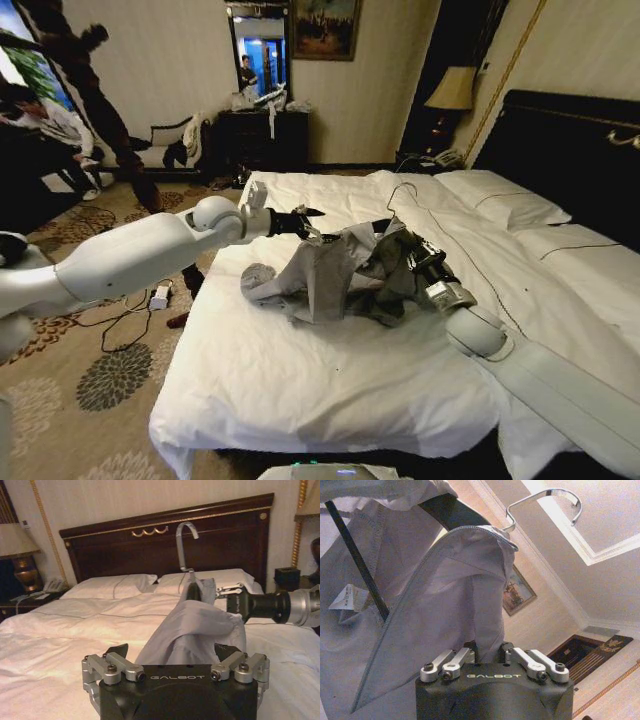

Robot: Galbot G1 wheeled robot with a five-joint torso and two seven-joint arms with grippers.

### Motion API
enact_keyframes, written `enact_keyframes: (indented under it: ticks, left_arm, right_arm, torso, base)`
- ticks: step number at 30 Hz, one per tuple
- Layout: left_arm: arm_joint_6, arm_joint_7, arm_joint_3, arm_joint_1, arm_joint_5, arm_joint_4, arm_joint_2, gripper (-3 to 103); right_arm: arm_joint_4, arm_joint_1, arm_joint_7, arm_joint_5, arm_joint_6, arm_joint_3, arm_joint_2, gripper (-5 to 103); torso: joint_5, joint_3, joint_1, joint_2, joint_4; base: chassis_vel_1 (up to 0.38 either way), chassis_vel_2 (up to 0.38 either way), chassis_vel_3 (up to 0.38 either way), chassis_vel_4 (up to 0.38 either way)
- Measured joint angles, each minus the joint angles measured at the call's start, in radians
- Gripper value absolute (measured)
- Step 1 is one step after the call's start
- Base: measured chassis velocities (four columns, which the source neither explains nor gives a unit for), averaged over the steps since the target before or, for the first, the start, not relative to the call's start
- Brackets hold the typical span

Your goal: Pick up the clothes from the bed and hang them on the clothes hanger.

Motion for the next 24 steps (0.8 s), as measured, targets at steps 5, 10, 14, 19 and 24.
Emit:
enact_keyframes:
  ticks: [5, 10, 14, 19, 24]
  left_arm:
    - [0.001, 0.014, 0.038, -0.03, 0.001, 0.018, -0.024, 92]
    - [-0.004, 0.058, 0.107, -0.098, 0.025, 0.056, -0.057, 71]
    - [-0.013, 0.081, 0.167, -0.148, 0.033, 0.07, -0.08, 61]
    - [-0.016, 0.09, 0.209, -0.174, 0.029, 0.072, -0.096, 40]
    - [-0.006, 0.094, 0.227, -0.181, -0.007, 0.061, -0.089, 24]
  right_arm:
    - [0.003, 0.001, -0.004, -0.008, 0.004, -0.003, -0.008, 19]
    - [0.011, -0.003, -0.012, -0.02, 0.006, -0.005, -0.009, 19]
    - [0.009, -0.002, -0.019, -0.035, 0.016, -0.012, -0.008, 19]
    - [0.006, 0.0, -0.024, -0.05, 0.028, -0.013, -0.007, 19]
    - [0.006, 0.0, -0.034, -0.068, 0.044, -0.008, -0.014, 19]
  torso:
    - [-0.0001, 0.0, 0.0, 0.0, 0.0]
    - [-0.0002, 0.0, 0.0, 0.0, 0.0]
    - [-0.0001, 0.0, 0.0, 0.0, 0.0001]
    - [0.0, 0.0, 0.0, 0.0, -0.0002]
    - [-0.0003, 0.0, 0.0, 0.0, 0.0003]
  base:
    - [0.0, 0.0, 0.0, 0.0]
    - [0.0, 0.0, 0.0, 0.0]
    - [0.0, 0.0, 0.0, 0.0]
    - [0.0, 0.0, 0.0, 0.0]
    - [0.0, 0.0, 0.0, 0.0]
